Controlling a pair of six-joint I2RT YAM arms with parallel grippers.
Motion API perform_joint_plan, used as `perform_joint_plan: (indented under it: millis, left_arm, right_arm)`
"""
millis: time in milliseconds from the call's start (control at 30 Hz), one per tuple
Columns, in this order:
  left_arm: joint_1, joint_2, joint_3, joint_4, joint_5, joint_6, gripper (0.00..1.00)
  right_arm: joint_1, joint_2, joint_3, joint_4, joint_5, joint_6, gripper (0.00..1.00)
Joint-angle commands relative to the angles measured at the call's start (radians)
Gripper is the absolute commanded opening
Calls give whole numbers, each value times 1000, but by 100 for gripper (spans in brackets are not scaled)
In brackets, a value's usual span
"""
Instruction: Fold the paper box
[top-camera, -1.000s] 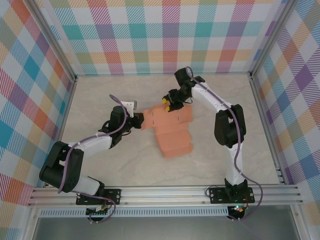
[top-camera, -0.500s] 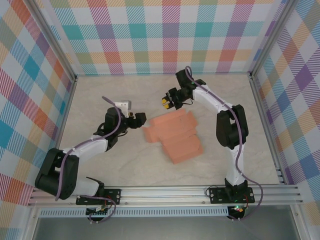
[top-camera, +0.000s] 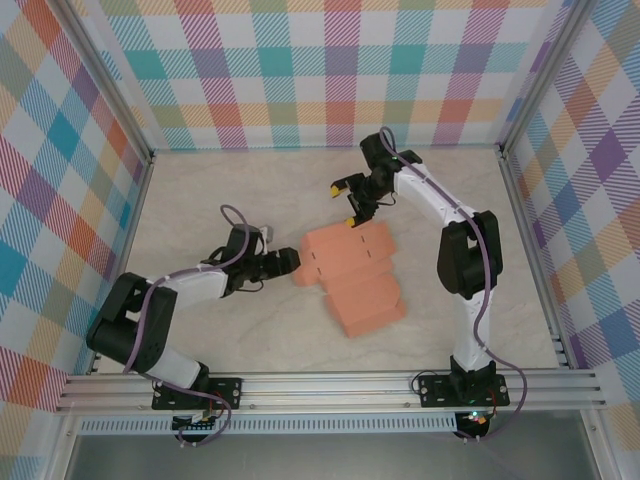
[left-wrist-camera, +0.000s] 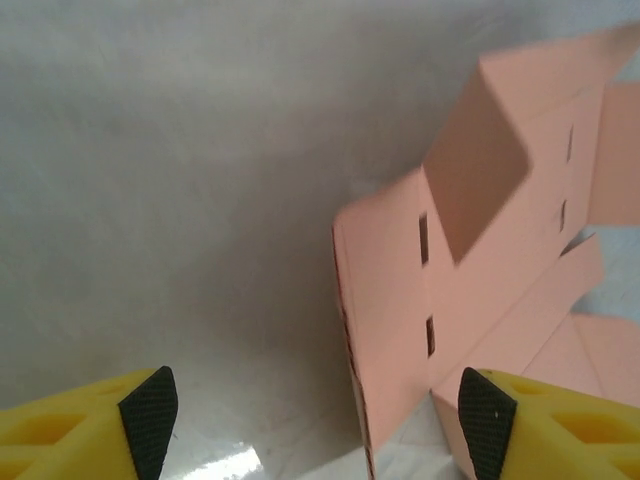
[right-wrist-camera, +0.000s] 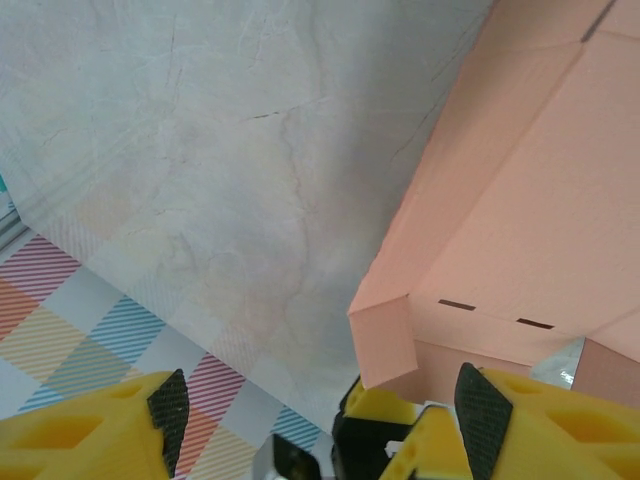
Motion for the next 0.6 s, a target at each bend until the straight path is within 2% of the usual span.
perform_joint_plan:
  millis: [0,100,233,333,433,567]
  left_arm:
    - [-18,25,59,-19,28,-54,73]
    - [-31,65,71,1,30,-58,60]
    - [-35,109,101,15,30,-43,25]
    - [-35,119,126,11,21,-33,0]
    - [-35,86,127,13,-27,-12,0]
    - [-39,8,105,59,-108,24,0]
  right_arm:
    - [1,-2,24,-41,19,7,72]
    - [1,-8,12,-33,15,10,72]
    - [1,-7,-8,-32,-3,33,71]
    - [4,-2,-8,-55,-30,58,75]
    - [7,-2,-2,-88,-52,93,83]
    - [7,6,12,-97,-74,125,85]
